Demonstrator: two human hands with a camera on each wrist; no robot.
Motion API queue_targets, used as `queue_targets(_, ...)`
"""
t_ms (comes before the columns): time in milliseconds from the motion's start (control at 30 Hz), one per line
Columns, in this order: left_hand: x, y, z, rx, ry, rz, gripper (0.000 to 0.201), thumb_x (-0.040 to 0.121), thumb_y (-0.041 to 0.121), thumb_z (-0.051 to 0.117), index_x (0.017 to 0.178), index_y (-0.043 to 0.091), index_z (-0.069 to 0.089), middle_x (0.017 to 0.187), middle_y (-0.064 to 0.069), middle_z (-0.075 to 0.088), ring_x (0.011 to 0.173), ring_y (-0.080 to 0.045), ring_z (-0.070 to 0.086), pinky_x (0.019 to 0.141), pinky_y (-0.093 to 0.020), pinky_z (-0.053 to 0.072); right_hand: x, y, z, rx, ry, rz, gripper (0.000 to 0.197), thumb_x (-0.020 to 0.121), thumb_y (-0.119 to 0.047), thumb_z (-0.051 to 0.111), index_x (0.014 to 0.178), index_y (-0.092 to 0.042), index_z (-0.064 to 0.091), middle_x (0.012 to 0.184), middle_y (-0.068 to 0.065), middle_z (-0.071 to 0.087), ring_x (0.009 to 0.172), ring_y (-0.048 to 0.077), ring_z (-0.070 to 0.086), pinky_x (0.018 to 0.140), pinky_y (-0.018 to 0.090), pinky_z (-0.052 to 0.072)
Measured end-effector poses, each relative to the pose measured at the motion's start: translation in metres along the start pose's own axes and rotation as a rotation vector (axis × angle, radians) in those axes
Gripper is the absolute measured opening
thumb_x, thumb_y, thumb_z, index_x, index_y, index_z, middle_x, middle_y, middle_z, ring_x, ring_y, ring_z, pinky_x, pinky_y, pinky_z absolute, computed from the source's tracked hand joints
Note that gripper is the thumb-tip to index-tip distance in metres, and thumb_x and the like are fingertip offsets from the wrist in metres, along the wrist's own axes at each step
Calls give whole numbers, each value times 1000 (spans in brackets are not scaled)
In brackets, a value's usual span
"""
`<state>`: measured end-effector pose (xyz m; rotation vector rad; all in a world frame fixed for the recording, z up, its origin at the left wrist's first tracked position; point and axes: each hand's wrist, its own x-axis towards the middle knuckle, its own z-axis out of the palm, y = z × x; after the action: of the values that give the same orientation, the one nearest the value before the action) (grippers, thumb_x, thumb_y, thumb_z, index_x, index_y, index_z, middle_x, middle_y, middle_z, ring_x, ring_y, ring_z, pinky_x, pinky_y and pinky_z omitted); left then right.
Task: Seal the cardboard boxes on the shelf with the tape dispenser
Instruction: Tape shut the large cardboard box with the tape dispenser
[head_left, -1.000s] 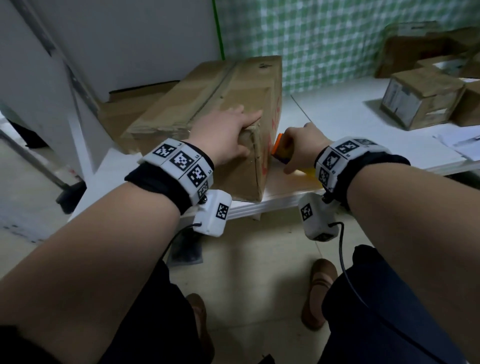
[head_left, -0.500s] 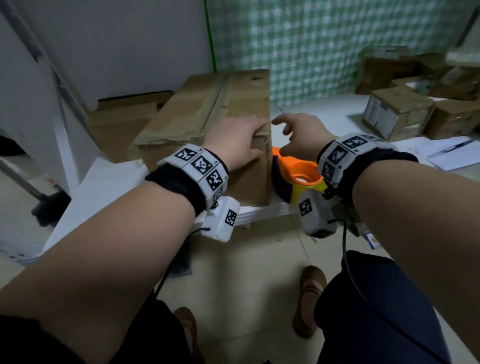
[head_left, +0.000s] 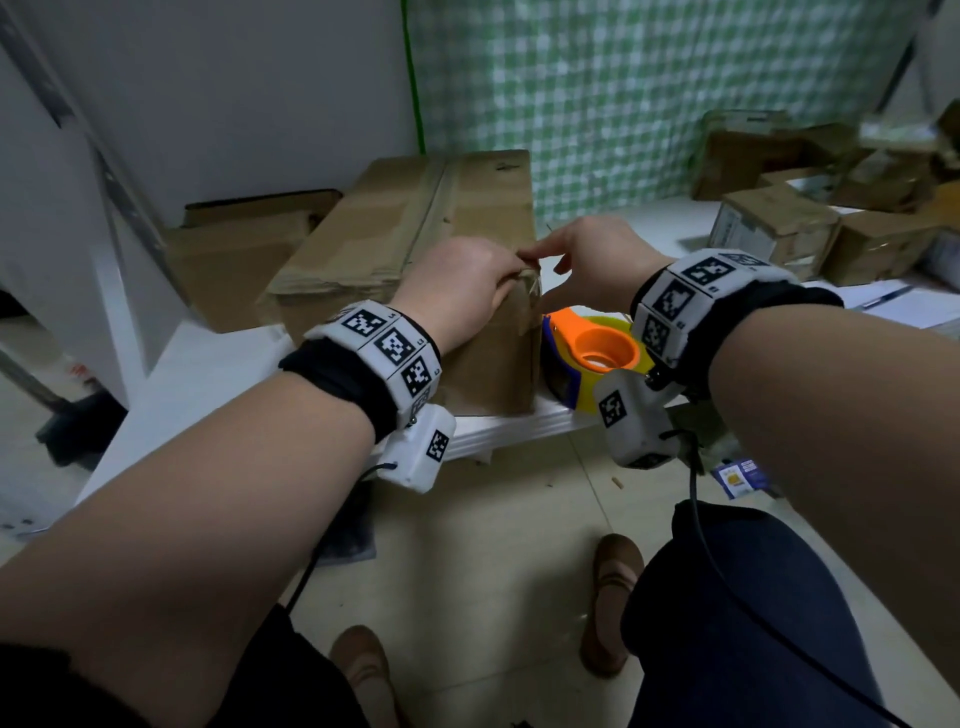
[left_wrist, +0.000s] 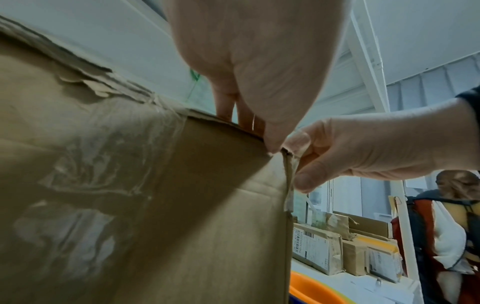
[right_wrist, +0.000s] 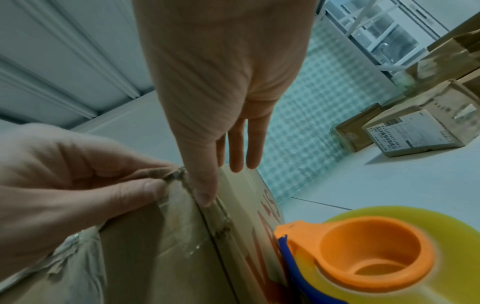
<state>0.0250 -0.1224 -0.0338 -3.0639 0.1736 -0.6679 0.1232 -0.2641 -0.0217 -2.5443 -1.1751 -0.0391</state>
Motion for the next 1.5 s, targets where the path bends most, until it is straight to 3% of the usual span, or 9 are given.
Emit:
queue_targets(200, 5, 6, -6, 98, -104, -76, 31, 98, 26, 40, 113, 17, 66, 104, -7, 67, 98, -27, 57, 77, -36, 43, 2, -1, 2, -35, 0, -3, 63, 72, -34, 80, 130, -22, 59, 128, -1, 62, 111, 19, 58, 82, 21, 37)
queue_targets(300, 7, 6, -12, 115, -143, -50, 33, 98, 31, 41, 119, 18, 63, 107, -7, 66, 102, -27, 56, 75, -32, 39, 1, -3, 2, -55, 2, 4, 62, 71, -34, 81, 128, -23, 61, 124, 0, 64, 108, 19, 60, 83, 23, 40)
queue_targets(567, 9, 8, -18, 106, -169, -22, 34, 98, 34, 41, 112, 18, 67, 102, -7, 68, 98, -28, 58, 70, -30, 36, 1, -9, 3, -152, 29, 10, 60, 65, -40, 82, 121, -25, 64, 111, 4, 68, 100, 23, 63, 79, 29, 48)
queue_targets(800, 21, 7, -26, 63, -258, -77, 30, 94, 36, 49, 103, 18, 71, 77, 2, 55, 76, -15, 44, 66, -28, 31, -3, -12, 7, -241, 66, 15, 59, 66, -45, 80, 118, -23, 64, 106, 7, 67, 97, 27, 62, 74, 36, 53)
queue_targets(967, 25, 6, -36, 13, -358, -75, 22, 86, 28, 51, 76, 15, 66, 60, 0, 49, 69, -24, 50, 54, -30, 29, -4, -14, 10, -252, 100, 13, 56, 68, -49, 76, 116, -23, 65, 105, 7, 65, 99, 28, 59, 73, 35, 50)
queue_targets(1100, 22, 1, -43, -93, -398, -97, 25, 86, 25, 52, 101, 19, 72, 77, 0, 62, 70, -15, 49, 56, -25, 35, -4, -13, 12, -273, 109, 2, 51, 72, -52, 73, 113, -23, 66, 102, 7, 64, 96, 27, 59, 67, 32, 42)
queue_targets(1233, 14, -4, -48, -219, -384, -140, 40, 84, 22, 59, 124, 25, 63, 110, 3, 67, 94, -11, 57, 79, -23, 42, 0, -12, 12, -272, 106, 2, 49, 80, -59, 62, 111, -21, 67, 99, 7, 65, 94, 26, 60, 66, 31, 41)
queue_targets(1367, 0, -28, -61, -224, -363, -260, 54, 84, 21, 62, 136, 26, 49, 138, 2, 51, 122, -15, 50, 95, -22, 36, 4, -12, 9, -263, 83, 22, 47, 87, -57, 54, 111, -19, 67, 103, 7, 66, 96, 26, 59, 68, 31, 43)
queue_targets(1500, -27, -68, -67, -117, -463, -422, 72, 84, 22, 65, 147, 24, 31, 148, 0, 39, 130, -18, 43, 101, -24, 31, 4, -17, 9, -335, 66, 11, 47, 84, -54, 60, 115, -18, 63, 104, 8, 64, 95, 27, 59, 65, 30, 41)
